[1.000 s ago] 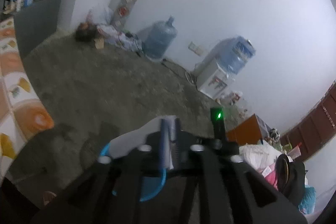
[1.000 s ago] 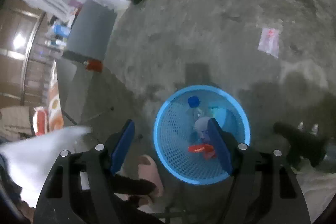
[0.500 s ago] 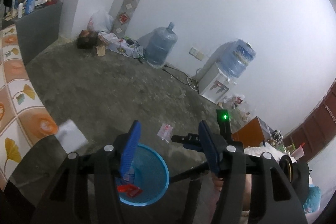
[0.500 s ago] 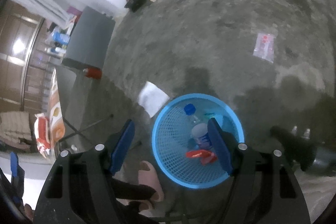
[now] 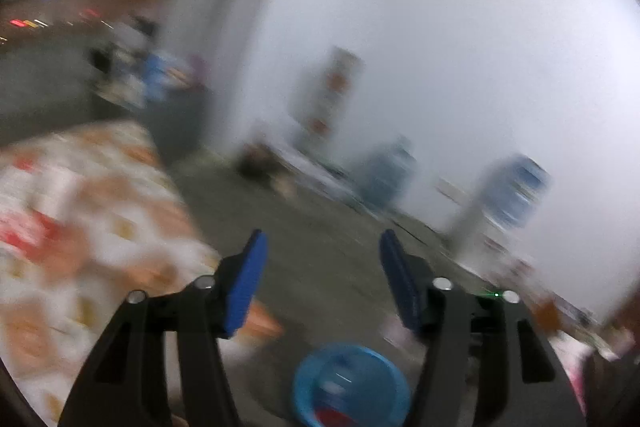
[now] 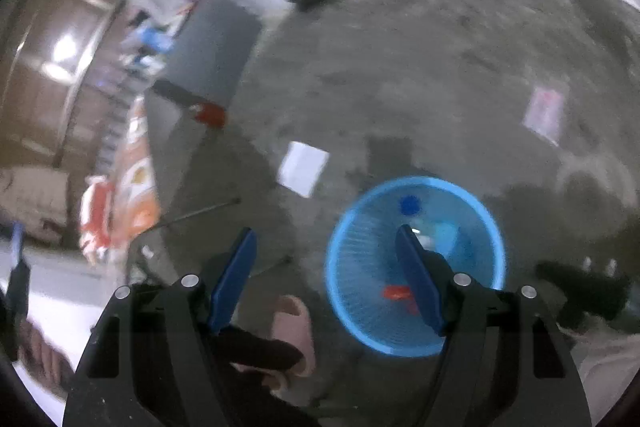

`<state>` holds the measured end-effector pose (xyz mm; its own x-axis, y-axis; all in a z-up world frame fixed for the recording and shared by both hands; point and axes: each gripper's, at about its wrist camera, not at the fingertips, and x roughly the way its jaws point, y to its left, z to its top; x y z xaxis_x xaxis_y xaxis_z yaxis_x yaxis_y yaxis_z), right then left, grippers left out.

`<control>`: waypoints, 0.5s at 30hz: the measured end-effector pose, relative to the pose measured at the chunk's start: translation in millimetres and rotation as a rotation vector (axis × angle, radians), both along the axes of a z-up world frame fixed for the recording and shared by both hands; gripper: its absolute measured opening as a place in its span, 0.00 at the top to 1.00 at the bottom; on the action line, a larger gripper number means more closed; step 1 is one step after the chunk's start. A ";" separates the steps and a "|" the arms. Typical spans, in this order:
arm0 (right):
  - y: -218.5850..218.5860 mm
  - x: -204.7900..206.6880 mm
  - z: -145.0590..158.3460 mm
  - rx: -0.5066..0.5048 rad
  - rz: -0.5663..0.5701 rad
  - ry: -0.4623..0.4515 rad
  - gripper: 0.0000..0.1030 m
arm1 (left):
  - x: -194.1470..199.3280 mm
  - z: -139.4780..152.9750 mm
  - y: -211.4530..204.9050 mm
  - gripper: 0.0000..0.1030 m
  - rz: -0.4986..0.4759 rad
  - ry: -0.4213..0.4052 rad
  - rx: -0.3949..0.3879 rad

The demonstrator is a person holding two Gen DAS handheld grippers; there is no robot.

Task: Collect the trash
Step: 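Move both open grippers back over the trash on the table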

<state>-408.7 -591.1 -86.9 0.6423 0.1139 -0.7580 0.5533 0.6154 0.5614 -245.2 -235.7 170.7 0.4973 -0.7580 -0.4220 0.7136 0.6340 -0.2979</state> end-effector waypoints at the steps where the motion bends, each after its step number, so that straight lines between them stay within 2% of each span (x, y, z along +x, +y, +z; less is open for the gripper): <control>1: 8.7 5.5 9.9 -0.029 0.031 -0.019 0.30 | 11.4 3.7 18.2 0.27 0.078 -0.042 0.008; 2: 15.3 10.2 16.6 -0.052 0.051 -0.030 0.29 | 21.6 5.5 33.3 0.21 0.142 -0.074 0.024; 4: 32.2 25.2 31.5 -0.105 0.108 -0.052 0.28 | 48.3 1.9 63.3 0.20 0.245 -0.115 0.087; 8: 64.1 69.0 53.6 -0.129 0.215 -0.113 0.27 | 90.4 -24.3 109.7 0.20 0.393 -0.105 0.174; 11: 96.1 117.3 70.7 -0.122 0.326 -0.186 0.25 | 113.4 -51.0 148.5 0.20 0.452 -0.029 0.153; 15: 156.9 200.0 89.5 -0.096 0.511 -0.254 0.22 | 120.5 -73.3 179.9 0.20 0.492 0.018 0.110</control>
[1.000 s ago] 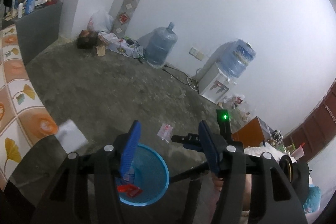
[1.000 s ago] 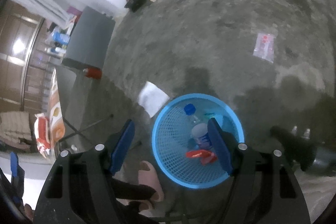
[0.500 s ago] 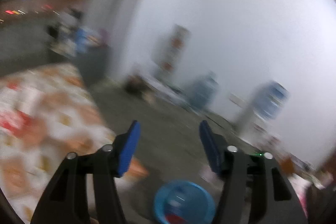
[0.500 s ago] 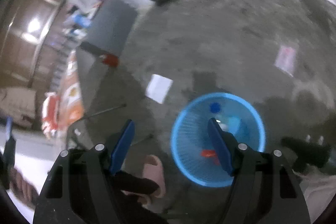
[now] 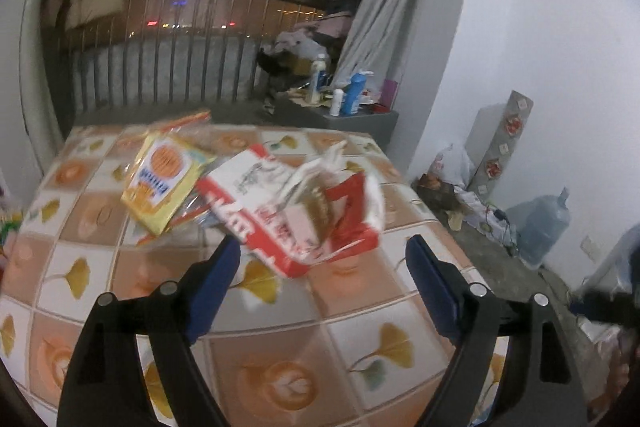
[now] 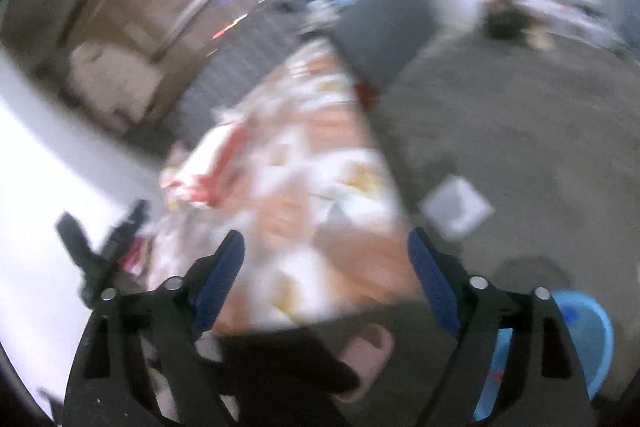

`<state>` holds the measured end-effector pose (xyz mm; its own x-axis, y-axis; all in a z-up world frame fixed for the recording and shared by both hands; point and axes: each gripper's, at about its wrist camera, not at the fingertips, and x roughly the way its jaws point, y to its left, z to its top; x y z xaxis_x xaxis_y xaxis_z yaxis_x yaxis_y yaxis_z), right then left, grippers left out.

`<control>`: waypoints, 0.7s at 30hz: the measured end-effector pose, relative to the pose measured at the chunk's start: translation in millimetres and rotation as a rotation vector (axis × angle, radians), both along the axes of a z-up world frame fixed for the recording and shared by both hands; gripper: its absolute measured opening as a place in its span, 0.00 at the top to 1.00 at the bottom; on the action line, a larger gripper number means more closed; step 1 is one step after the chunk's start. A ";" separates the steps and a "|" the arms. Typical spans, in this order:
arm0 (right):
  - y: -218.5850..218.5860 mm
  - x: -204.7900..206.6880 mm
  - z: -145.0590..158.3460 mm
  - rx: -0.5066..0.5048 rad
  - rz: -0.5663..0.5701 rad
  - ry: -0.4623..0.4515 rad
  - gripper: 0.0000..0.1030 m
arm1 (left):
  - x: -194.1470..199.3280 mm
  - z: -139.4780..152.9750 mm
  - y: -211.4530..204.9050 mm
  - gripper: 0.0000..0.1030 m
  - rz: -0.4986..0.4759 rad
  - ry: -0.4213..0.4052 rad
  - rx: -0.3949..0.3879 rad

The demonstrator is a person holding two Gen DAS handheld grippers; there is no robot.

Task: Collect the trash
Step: 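Move both open grippers back over the trash on the table, then grasp white tissue with left gripper while right gripper grasps red-white paper bag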

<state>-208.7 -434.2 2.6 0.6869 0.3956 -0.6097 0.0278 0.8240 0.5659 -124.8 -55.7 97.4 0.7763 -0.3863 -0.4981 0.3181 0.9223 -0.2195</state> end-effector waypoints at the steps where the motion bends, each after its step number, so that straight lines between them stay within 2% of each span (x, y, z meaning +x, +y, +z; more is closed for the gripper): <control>1: 13.7 13.7 3.1 -0.003 0.030 -0.005 0.21 | -0.4 -5.0 5.9 0.20 0.010 -0.011 -0.001; 3: 54.2 62.1 10.6 0.008 0.140 -0.022 0.21 | -1.5 -12.2 13.1 0.20 0.029 -0.031 0.010; 5: 85.4 99.1 13.9 0.025 0.195 -0.031 0.21 | -3.9 -15.7 15.4 0.20 0.023 -0.038 0.020; 9: 131.6 160.4 8.1 0.006 0.229 -0.008 0.23 | -6.5 -24.2 19.7 0.20 0.005 -0.041 0.061; 11: 144.2 171.2 2.9 -0.038 0.231 -0.005 0.34 | -8.2 -28.3 26.2 0.20 0.002 -0.023 0.034; 12: 149.0 173.4 -0.1 -0.068 0.222 0.005 0.44 | -7.9 -30.6 30.6 0.20 -0.001 -0.011 0.012; 13: 151.5 177.1 -4.8 -0.088 0.213 0.024 0.59 | -6.8 -31.8 35.2 0.20 -0.005 -0.002 -0.004; 15: 152.7 182.7 -20.3 -0.076 0.209 0.073 0.70 | -5.4 -31.3 41.0 0.20 -0.013 0.009 -0.030; 16: 152.8 185.7 -22.9 -0.082 0.201 0.081 0.79 | -6.0 -30.7 41.9 0.20 -0.016 0.008 -0.032; 18: 149.8 184.1 -26.6 -0.099 0.188 0.091 0.80 | -6.2 -29.5 44.1 0.20 -0.025 0.015 -0.045; 21: 138.5 164.5 -29.7 -0.058 0.187 0.082 0.80 | -5.4 -27.5 44.9 0.20 -0.046 0.041 -0.096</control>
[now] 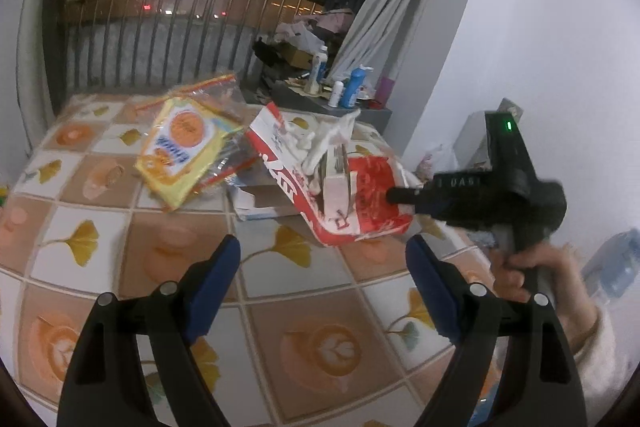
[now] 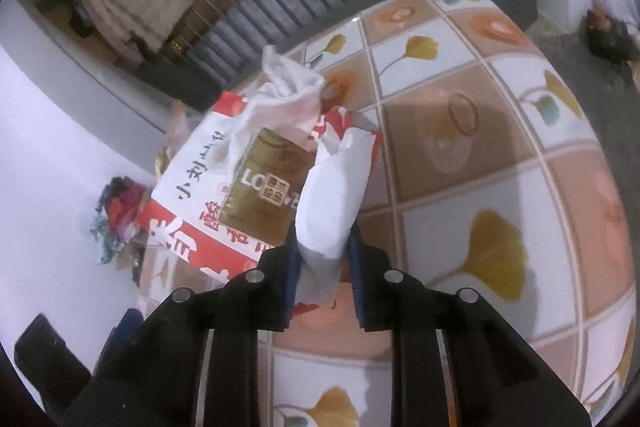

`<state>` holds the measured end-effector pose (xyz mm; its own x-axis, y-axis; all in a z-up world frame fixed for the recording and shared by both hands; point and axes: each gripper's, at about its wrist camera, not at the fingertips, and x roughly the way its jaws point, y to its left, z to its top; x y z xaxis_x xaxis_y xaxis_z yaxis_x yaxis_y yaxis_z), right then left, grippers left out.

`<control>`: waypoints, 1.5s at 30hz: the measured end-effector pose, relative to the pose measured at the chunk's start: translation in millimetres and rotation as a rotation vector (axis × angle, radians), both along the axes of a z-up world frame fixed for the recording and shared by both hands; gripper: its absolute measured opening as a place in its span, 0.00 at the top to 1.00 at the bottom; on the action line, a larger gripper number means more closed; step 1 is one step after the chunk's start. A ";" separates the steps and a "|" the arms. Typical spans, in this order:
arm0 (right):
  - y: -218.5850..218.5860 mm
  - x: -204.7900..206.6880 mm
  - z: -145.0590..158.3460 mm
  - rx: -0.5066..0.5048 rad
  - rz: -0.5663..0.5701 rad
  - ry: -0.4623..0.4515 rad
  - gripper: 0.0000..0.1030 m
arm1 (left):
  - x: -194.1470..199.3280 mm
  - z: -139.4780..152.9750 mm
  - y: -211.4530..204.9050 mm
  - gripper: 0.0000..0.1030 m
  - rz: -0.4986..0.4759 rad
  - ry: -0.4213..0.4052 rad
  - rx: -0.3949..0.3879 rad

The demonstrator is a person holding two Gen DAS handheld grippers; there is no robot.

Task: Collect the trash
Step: 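Grasp white tissue with left gripper while right gripper grasps red-white paper bag, then carry tissue and paper bag over the blue basket and open both grippers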

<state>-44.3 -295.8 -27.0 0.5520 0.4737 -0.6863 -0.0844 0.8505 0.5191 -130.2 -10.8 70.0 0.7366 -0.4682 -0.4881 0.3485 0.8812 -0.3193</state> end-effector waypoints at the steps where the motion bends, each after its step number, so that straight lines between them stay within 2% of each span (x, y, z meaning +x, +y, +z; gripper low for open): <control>1: -0.1 -2.5 -0.3 0.007 0.001 0.002 0.80 | 0.6 3.0 -1.1 0.22 -0.003 -0.002 -0.009; 6: -9.0 -28.1 1.7 0.030 0.020 0.006 0.80 | -3.5 30.5 -21.4 0.25 -0.081 -0.066 -0.059; 10: -9.5 -46.5 9.1 0.024 0.004 -0.022 0.79 | 14.5 32.5 -49.1 0.32 -0.150 -0.007 -0.068; 13: -17.6 -64.8 5.1 0.043 -0.012 -0.030 0.79 | 31.9 18.3 -74.3 0.44 -0.160 0.070 -0.004; 15: -21.0 -76.2 -0.1 0.081 -0.010 -0.017 0.78 | 41.1 11.5 -88.5 0.44 -0.156 0.099 0.043; 17: -24.2 -82.5 -2.5 0.104 -0.001 -0.007 0.78 | 53.5 8.3 -98.9 0.44 -0.108 0.146 0.102; 20: -22.1 -78.2 -0.4 0.107 0.017 -0.010 0.75 | 74.0 7.2 -107.4 0.44 -0.087 0.216 0.146; 21: -20.6 -76.0 1.0 0.114 0.028 -0.013 0.70 | 81.8 7.8 -112.1 0.44 -0.081 0.234 0.173; 23: -12.6 -67.9 4.2 0.088 0.059 -0.018 0.52 | 94.6 5.6 -121.5 0.46 -0.082 0.272 0.229; 24: -6.2 -63.0 4.4 0.056 0.078 -0.019 0.41 | 102.8 2.8 -125.7 0.50 -0.079 0.300 0.246; 25: -2.6 -61.8 3.2 0.040 0.089 -0.025 0.42 | 109.3 -0.9 -127.3 0.65 -0.070 0.328 0.257; 26: 2.6 -55.7 0.0 0.016 0.104 -0.028 0.47 | 112.0 -4.2 -126.3 0.82 -0.061 0.343 0.262; 27: 7.2 -49.6 -4.2 -0.002 0.118 -0.016 0.66 | 114.6 -6.8 -125.2 0.87 -0.049 0.357 0.265; 28: 7.3 -45.3 -8.7 -0.013 0.125 0.004 0.81 | 114.4 -6.6 -122.0 0.90 -0.037 0.352 0.254; 31: 3.7 -36.7 -18.3 0.042 0.103 0.046 0.83 | 108.3 3.5 -111.1 0.92 -0.006 0.291 0.229; 33: 0.2 -34.7 -7.9 0.044 0.068 0.016 0.84 | 99.5 16.4 -96.4 0.92 0.019 0.241 0.181; 35: -1.8 -33.7 15.5 0.014 0.042 -0.057 0.84 | 95.7 29.6 -85.1 0.92 0.031 0.209 0.127; 37: 0.0 -34.7 42.4 -0.026 0.031 -0.141 0.84 | 84.3 48.4 -66.5 0.92 0.064 0.134 0.062; 39: 9.7 -37.2 79.0 -0.104 0.038 -0.260 0.84 | 73.2 64.0 -52.9 0.92 0.093 0.070 0.024; 41: 17.2 -39.5 105.1 -0.133 0.052 -0.332 0.84 | 65.3 75.8 -43.0 0.92 0.108 0.036 -0.021; 45: 34.9 -34.4 144.0 -0.205 0.044 -0.419 0.84 | 48.7 95.5 -26.4 0.92 0.135 -0.018 -0.088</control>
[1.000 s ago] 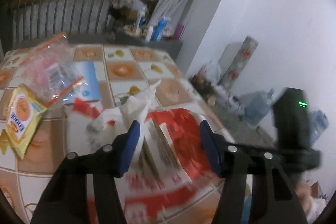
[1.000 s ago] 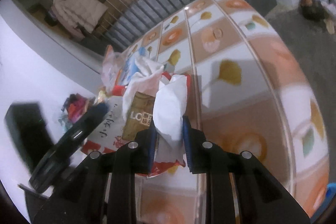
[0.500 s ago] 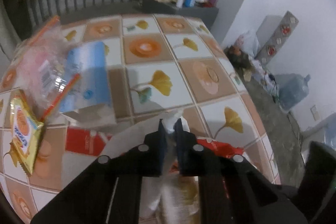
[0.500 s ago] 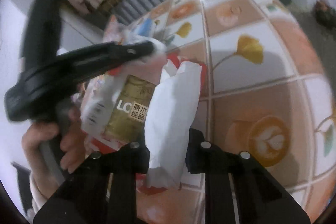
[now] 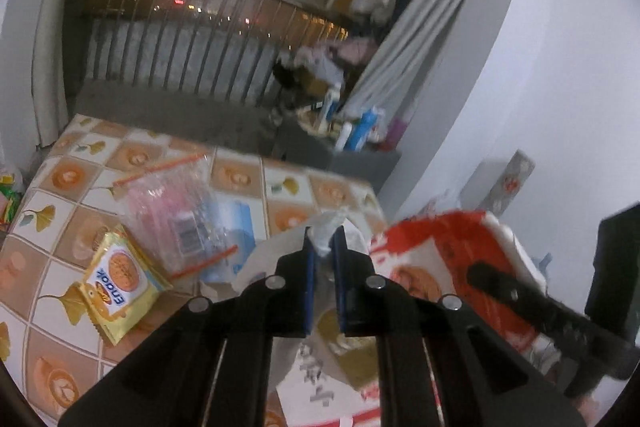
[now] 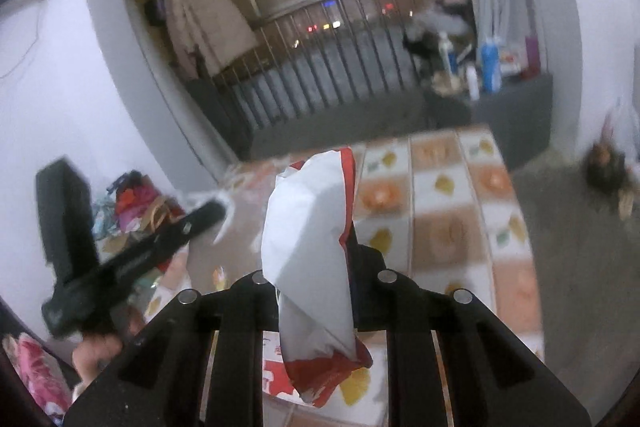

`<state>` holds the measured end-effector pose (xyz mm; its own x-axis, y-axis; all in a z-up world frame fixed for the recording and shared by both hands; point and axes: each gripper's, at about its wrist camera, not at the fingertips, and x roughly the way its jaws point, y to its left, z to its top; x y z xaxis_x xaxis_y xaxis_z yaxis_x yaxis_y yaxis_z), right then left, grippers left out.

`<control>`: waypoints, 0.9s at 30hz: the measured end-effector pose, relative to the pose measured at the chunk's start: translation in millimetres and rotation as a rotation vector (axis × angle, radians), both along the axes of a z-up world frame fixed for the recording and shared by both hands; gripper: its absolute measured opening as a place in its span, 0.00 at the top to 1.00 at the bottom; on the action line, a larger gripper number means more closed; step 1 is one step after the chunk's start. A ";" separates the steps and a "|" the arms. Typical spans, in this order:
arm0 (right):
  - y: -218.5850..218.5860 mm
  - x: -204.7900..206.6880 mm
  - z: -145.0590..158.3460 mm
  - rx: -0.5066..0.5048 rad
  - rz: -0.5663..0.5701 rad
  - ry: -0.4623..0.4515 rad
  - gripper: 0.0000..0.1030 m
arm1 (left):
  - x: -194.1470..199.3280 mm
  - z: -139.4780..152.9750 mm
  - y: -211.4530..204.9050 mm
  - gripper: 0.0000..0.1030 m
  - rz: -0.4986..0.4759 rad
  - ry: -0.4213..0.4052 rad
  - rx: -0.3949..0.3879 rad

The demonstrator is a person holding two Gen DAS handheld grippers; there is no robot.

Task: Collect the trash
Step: 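Carry tissue and paper bag over the blue basket and open both grippers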

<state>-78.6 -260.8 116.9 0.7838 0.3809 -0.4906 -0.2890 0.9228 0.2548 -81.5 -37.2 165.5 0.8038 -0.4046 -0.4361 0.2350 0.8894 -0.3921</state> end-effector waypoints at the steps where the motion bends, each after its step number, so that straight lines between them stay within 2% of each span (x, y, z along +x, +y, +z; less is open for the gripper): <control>1: 8.2 -2.2 10.2 -0.075 -0.034 -0.059 0.84 | -5.3 5.0 3.1 0.92 0.009 -0.018 -0.003; 3: 25.6 -16.2 19.6 -0.247 -0.071 -0.186 0.84 | -13.3 14.3 7.4 0.92 0.027 -0.055 0.012; 5: 39.7 -19.0 20.8 -0.347 -0.066 -0.221 0.84 | -19.1 19.2 11.4 0.92 0.031 -0.065 0.021; 7: 45.6 -14.4 19.2 -0.361 -0.045 -0.206 0.84 | -21.7 18.7 13.4 0.92 0.027 -0.057 0.009; 10: 39.3 -11.1 21.8 -0.382 -0.084 -0.218 0.84 | -28.7 19.1 16.0 0.92 0.011 -0.052 0.001; 12: 23.4 -18.5 28.3 -0.344 -0.103 -0.224 0.85 | -35.7 21.8 15.0 0.92 -0.016 -0.055 -0.007; 15: -9.8 -45.7 44.4 -0.282 -0.109 -0.227 0.85 | -53.9 34.2 5.5 0.92 -0.078 -0.080 -0.018; 17: -34.4 -74.4 47.5 -0.275 -0.133 -0.234 0.84 | -68.3 42.1 -3.2 0.92 -0.149 -0.090 -0.055; 20: -71.1 -124.1 42.6 -0.355 -0.252 -0.240 0.85 | -92.9 47.7 -25.6 0.92 -0.260 -0.080 -0.105; 22: -97.8 -153.9 31.0 -0.381 -0.323 -0.212 0.84 | -110.2 46.1 -45.2 0.92 -0.339 -0.065 -0.129; 24: -131.4 -189.3 12.0 -0.374 -0.395 -0.145 0.84 | -127.3 40.2 -65.3 0.92 -0.408 -0.057 -0.159; 27: -177.2 -231.2 -31.9 -0.354 -0.508 0.014 0.84 | -146.8 25.1 -102.0 0.92 -0.512 -0.027 -0.185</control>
<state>-309.8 -438.1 85.1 0.8172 -0.2264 -0.5301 0.2103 0.9733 -0.0916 -228.3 -139.2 190.6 0.4942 -0.8152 -0.3020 0.6320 0.5754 -0.5190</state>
